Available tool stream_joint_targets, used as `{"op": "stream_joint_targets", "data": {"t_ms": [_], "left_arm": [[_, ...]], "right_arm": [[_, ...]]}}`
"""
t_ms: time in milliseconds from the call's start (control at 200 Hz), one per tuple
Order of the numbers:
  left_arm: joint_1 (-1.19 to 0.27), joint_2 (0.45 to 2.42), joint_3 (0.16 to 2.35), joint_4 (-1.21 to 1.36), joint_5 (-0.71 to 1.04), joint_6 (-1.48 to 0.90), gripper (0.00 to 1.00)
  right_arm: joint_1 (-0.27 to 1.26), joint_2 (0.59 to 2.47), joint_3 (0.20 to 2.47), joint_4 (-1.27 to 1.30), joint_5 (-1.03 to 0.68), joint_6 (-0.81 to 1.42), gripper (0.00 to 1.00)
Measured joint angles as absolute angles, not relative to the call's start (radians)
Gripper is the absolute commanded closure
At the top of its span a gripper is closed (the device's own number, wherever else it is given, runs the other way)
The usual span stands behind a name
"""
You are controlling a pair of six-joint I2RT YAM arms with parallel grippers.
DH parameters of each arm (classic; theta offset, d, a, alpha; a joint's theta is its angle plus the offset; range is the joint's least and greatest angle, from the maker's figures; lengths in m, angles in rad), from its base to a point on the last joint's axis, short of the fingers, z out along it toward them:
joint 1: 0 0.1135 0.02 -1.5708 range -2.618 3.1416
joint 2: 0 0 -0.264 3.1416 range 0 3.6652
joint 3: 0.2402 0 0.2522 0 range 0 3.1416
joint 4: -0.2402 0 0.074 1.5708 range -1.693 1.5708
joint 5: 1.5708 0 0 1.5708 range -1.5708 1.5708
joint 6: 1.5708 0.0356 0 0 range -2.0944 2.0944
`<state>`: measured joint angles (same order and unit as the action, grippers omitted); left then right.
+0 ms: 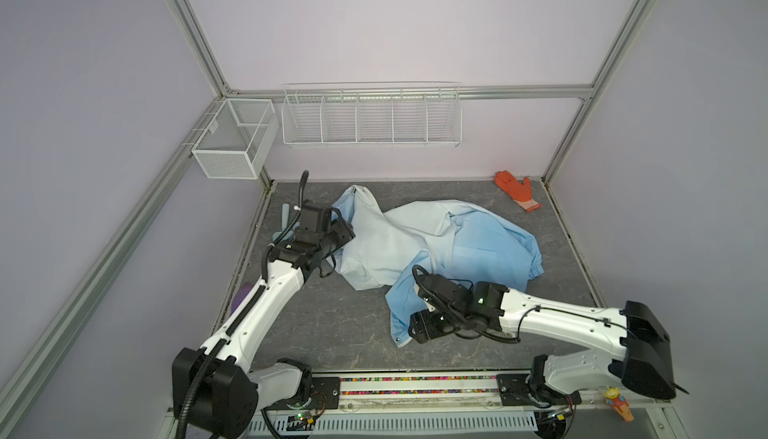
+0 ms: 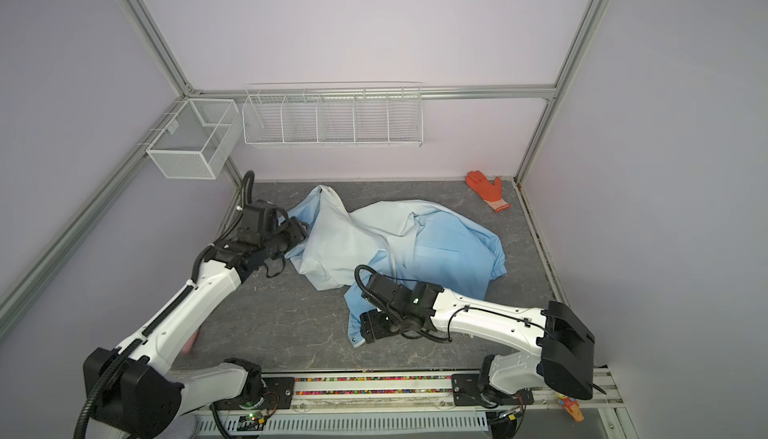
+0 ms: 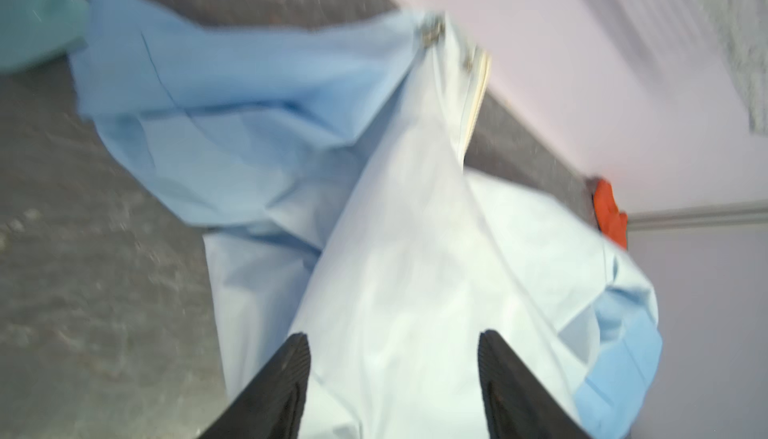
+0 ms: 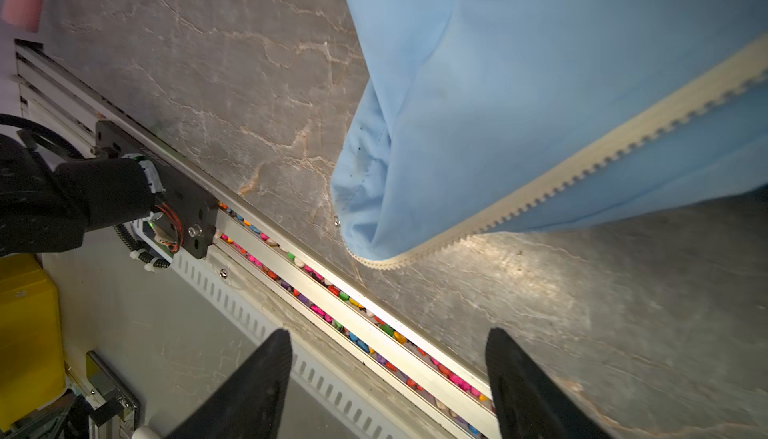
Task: Zip up the jacket
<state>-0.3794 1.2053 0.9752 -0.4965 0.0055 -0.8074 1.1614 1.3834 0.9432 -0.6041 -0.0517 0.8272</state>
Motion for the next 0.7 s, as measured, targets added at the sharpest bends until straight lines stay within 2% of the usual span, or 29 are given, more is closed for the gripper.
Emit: {"op": "stream_joint_targets", "data": {"t_ms": [205,335,425,515,560,585,620,700], "left_arm": [[-0.555,1.206,0.706,-0.361,0.109,-0.958,0.35],[-0.604,1.259,0.677,-0.268,0.136,-1.02,0.35],[-0.61,1.304,0.673,-0.194,0.149,-1.057,0.35],[-0.61,1.346,0.665,-0.135,0.155,-1.082,0.38],[-0.61,1.367,0.663,-0.114,0.154,-1.09,0.43],[-0.61,1.378,0.663,-0.104,0.154,-1.092,0.48],[-0.61,1.391,0.664,-0.094,0.15,-1.091,0.57],[-0.611,1.413,0.672,-0.103,0.126,-1.093,0.79]], "right_arm": [[1.197,1.504,0.909,-0.496,-0.044,0.913,0.19],[1.201,1.556,0.923,-0.454,-0.037,0.925,0.2],[1.201,1.581,0.942,-0.444,-0.026,0.924,0.26],[1.201,1.595,0.952,-0.432,-0.018,0.928,0.39],[1.199,1.601,0.954,-0.428,-0.016,0.922,0.53],[1.198,1.605,0.955,-0.427,-0.015,0.928,0.62],[1.196,1.61,0.955,-0.425,-0.015,0.927,0.69],[1.188,1.621,0.956,-0.425,-0.015,0.918,0.8]]}}
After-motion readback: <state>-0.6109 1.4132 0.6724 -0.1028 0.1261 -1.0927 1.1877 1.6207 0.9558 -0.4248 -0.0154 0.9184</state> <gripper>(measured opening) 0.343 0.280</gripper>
